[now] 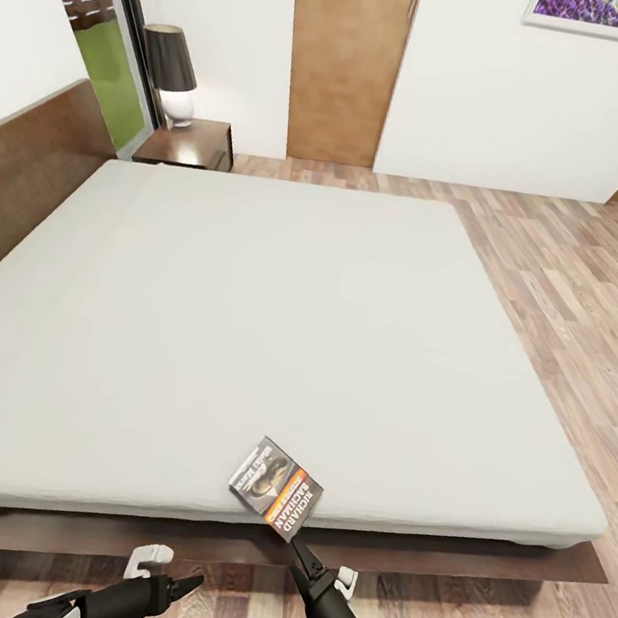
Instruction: In the bedroom, move the book from the bed onto either nightstand, and place the two sandals side by side next to the bed.
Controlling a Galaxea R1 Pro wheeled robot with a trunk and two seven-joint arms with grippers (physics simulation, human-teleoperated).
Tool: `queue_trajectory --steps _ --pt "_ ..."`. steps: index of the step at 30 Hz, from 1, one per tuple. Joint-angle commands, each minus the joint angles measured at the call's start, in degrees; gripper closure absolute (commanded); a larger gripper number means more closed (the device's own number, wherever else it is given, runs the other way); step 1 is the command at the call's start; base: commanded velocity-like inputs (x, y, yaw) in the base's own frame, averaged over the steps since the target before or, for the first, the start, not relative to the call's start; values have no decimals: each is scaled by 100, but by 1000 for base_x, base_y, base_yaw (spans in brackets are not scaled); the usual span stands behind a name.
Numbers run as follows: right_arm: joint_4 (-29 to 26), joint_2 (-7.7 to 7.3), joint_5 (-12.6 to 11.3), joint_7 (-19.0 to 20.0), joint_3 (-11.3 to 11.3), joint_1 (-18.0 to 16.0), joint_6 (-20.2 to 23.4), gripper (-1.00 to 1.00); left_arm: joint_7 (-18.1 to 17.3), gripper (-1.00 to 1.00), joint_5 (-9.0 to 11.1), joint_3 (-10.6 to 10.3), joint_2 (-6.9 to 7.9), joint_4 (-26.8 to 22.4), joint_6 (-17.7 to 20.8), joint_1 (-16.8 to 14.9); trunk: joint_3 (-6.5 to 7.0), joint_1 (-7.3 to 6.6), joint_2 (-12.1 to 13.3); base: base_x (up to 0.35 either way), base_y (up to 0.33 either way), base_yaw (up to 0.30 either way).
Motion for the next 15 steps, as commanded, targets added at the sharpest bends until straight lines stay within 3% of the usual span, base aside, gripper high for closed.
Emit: queue_trajectory --steps 1,15 --pt "-3 1 -42 7 2 0 57 -100 -10 -100 59 -43 4 -3 31 -1 -22 23 -44 0 0 0" --pt "-11 1 -42 5 2 0 57 -100 -10 -100 59 -44 3 -3 31 -1 -273 330 -605 0 0 0"
